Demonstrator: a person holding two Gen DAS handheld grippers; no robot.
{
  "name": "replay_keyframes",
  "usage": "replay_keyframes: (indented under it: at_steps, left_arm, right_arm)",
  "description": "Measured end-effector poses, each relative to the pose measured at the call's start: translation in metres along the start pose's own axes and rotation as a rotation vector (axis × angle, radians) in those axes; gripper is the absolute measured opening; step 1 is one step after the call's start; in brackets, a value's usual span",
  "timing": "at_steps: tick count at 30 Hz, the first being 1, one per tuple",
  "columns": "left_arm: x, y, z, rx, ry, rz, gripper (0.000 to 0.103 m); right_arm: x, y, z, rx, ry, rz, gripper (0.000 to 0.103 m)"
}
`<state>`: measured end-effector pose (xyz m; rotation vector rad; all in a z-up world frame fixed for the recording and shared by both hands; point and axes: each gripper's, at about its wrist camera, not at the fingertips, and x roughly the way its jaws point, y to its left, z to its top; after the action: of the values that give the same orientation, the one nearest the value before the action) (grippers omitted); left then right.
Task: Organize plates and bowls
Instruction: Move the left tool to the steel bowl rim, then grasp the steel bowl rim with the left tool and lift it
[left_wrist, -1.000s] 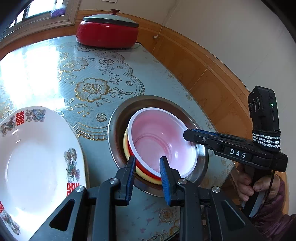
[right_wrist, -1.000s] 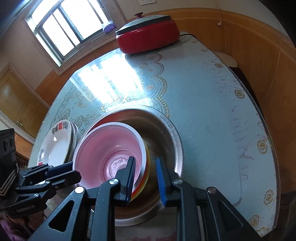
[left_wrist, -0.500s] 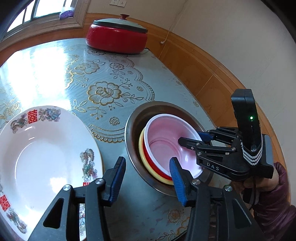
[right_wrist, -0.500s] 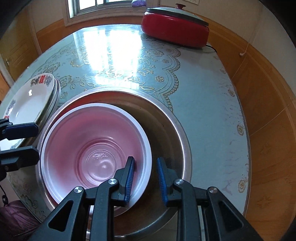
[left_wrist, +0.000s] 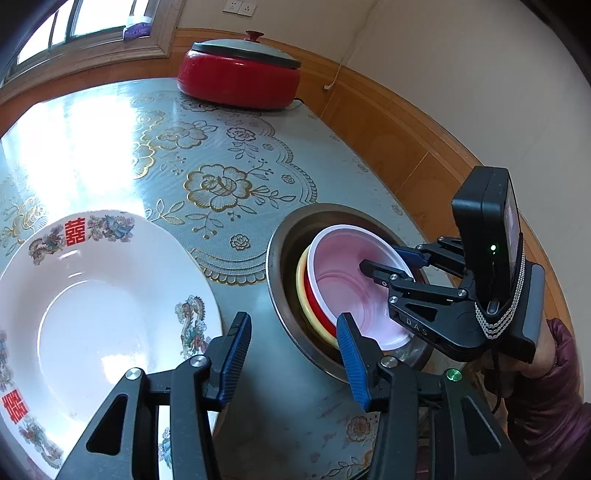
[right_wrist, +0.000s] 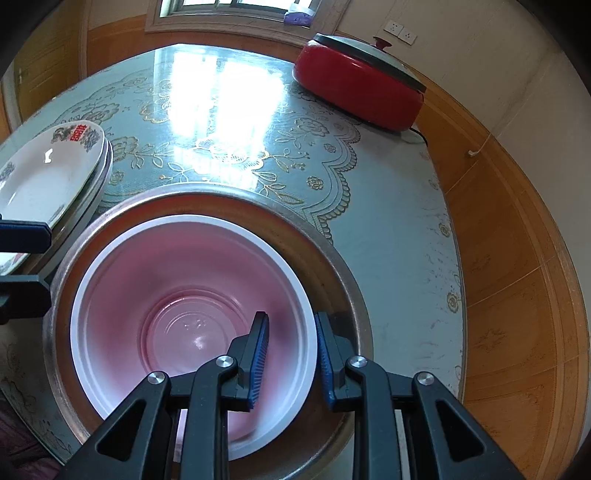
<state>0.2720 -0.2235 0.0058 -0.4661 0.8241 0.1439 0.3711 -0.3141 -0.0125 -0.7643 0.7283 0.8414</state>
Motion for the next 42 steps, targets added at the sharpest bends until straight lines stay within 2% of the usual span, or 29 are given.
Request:
replay_keyframes:
  at_steps: [6, 9, 15, 18, 22, 27, 31, 38, 42]
  left_arm:
    - [0.005, 0.0, 0.003, 0.001, 0.002, 0.002, 0.047]
    - [0.009, 0.0, 0.005, 0.001, 0.008, -0.002, 0.041]
    - [0.012, 0.0, 0.006, -0.009, 0.005, -0.018, 0.039]
    - [0.011, 0.002, 0.007, -0.021, 0.0, -0.023, 0.039]
    - [0.012, 0.004, 0.009, -0.029, -0.003, 0.004, 0.039]
    - [0.015, 0.005, 0.009, -0.04, 0.006, -0.002, 0.039]
    - [0.017, 0.002, 0.007, -0.041, 0.009, 0.012, 0.039]
    - [0.021, -0.007, 0.004, -0.004, 0.017, 0.048, 0.037]
    - [0.025, -0.017, 0.004, 0.034, 0.019, 0.064, 0.035]
  right_arm:
    - [-0.014, -0.018, -0.004, 0.132, -0.044, 0.106, 0.03]
    - [-0.023, -0.031, -0.008, 0.221, -0.084, 0.181, 0.03]
    - [-0.036, -0.068, -0.027, 0.469, -0.163, 0.323, 0.031]
    - [-0.034, -0.086, -0.04, 0.592, -0.177, 0.358, 0.032]
    - [-0.029, -0.096, -0.056, 0.676, -0.157, 0.37, 0.032]
    - [-0.02, -0.094, -0.065, 0.692, -0.125, 0.371, 0.032]
    - [-0.014, -0.087, -0.069, 0.676, -0.088, 0.318, 0.031]
    - [-0.016, -0.091, -0.073, 0.665, -0.102, 0.243, 0.03]
    - [-0.013, -0.1, -0.077, 0.697, -0.096, 0.236, 0.03]
